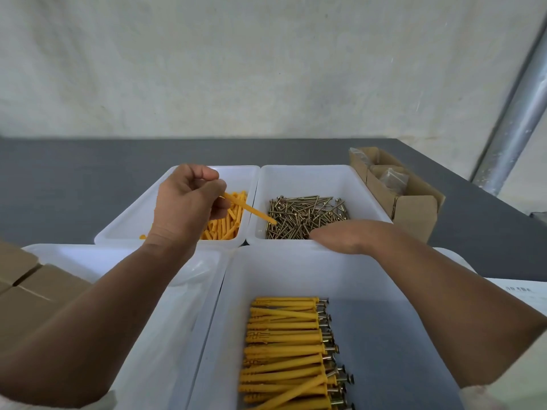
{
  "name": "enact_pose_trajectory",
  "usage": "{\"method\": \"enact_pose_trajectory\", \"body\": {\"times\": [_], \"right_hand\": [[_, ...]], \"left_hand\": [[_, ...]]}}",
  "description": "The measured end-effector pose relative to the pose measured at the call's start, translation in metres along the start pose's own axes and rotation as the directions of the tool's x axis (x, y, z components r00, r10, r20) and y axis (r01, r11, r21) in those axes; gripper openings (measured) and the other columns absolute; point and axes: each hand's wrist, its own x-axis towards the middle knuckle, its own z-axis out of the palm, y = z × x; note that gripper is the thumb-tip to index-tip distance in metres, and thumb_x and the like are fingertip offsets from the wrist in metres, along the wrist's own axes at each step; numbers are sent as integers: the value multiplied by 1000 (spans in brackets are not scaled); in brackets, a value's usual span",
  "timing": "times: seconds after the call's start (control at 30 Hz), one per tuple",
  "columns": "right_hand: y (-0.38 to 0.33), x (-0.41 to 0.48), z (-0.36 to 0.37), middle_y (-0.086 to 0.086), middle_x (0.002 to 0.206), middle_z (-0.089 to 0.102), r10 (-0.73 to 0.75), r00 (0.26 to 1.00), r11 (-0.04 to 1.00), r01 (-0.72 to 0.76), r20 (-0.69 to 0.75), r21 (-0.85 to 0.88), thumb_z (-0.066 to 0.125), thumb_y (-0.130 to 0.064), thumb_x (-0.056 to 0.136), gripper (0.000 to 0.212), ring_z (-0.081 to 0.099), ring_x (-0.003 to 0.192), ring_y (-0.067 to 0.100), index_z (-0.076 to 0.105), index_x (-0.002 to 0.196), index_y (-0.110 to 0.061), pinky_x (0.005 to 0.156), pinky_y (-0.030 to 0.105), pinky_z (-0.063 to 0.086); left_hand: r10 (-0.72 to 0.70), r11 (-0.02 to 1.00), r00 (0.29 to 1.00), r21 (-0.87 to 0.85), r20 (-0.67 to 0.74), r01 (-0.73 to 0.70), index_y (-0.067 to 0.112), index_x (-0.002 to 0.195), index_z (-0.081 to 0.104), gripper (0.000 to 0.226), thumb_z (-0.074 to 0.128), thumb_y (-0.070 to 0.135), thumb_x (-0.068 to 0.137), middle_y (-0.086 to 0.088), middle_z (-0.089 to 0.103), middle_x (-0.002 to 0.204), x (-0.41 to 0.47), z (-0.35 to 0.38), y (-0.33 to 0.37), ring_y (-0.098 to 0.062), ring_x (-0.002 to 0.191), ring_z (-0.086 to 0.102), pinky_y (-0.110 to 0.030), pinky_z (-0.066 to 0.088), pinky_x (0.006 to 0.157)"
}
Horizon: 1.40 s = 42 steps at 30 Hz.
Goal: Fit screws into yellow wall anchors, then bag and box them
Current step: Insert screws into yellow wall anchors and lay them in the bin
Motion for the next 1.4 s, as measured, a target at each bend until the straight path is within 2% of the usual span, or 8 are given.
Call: {"method": "enact_pose_trajectory", "body": {"times": [0.23, 0.3, 0.5, 0.73, 0.8, 1.0, 1.2, 1.4], "right_hand": [[-1, -2, -1, 4, 151, 41, -36, 999, 999, 36, -8, 6, 24, -31, 105, 43, 40, 127, 19, 49, 137, -18, 100, 32, 27], [-2, -1, -1, 6, 152, 40, -33, 999, 999, 33, 0, 10, 25, -32, 104, 40, 41, 126, 20, 51, 133, -22, 105, 35, 28], [-2, -2, -1, 7, 146, 45, -23, 1000, 999, 24, -3, 39, 27, -32, 102, 38, 43, 127, 23, 55, 125, -18, 102, 35, 30], [3, 5, 2, -9, 80, 43, -10, 993, 999, 16, -121, 52, 35, -38, 96, 28, 41, 78, 12, 42, 71, -27, 75, 30, 33], [4, 4, 3, -6, 77, 49, 17, 985, 997, -5, -171, 71, 40, -39, 91, 28, 45, 70, 10, 47, 68, -25, 61, 28, 32], [-1, -3, 1, -4, 76, 53, -12, 985, 999, 19, -173, 42, 41, -35, 95, 33, 47, 68, 10, 51, 68, -19, 57, 27, 30], [-4, -6, -2, -4, 72, 49, -26, 990, 998, 33, -138, 49, 40, -30, 96, 33, 41, 64, 11, 42, 65, -19, 58, 27, 28], [-1, -9, -1, -4, 65, 42, 0, 985, 982, 33, -174, 186, 45, -29, 88, 28, 36, 59, 14, 38, 63, -20, 57, 29, 27]], "left_hand": [[-173, 978, 964, -84, 202, 193, 10, 86, 58, 9, 61, 11, 94, -9, 68, 73, -3, 6, -1, -22, 69, 71, -34, 59, 64], [-203, 969, 947, -90, 247, 231, 8, 85, 57, 12, 61, 14, 94, -12, 69, 73, -4, 7, -2, -24, 73, 72, -37, 60, 69], [-282, 930, 901, -137, 329, 340, 5, 86, 56, 15, 61, 16, 94, -13, 61, 70, -9, 11, -3, -21, 68, 71, -33, 60, 62], [-312, 947, 882, 42, 353, 318, 15, 72, 67, 25, 71, 38, 82, 2, 50, 55, -10, 13, -9, -8, 46, 45, -16, 42, 41], [-326, 940, 861, 37, 390, 339, 18, 66, 71, 25, 73, 42, 73, 3, 50, 56, -10, 13, -9, -7, 49, 43, -14, 39, 40], [-408, 901, 804, 50, 432, 431, 7, 73, 78, 32, 59, 21, 94, 2, 52, 59, -9, 14, -7, -6, 52, 44, -15, 35, 39], [-417, 877, 776, -14, 474, 480, -2, 88, 77, 48, 31, -12, 80, -11, 58, 72, -12, 14, 0, -14, 58, 56, -20, 42, 44], [-458, 830, 725, -44, 515, 556, 4, 114, 61, 37, 38, -15, 91, -14, 75, 88, -14, 14, -4, -23, 85, 74, -19, 53, 51]]}}
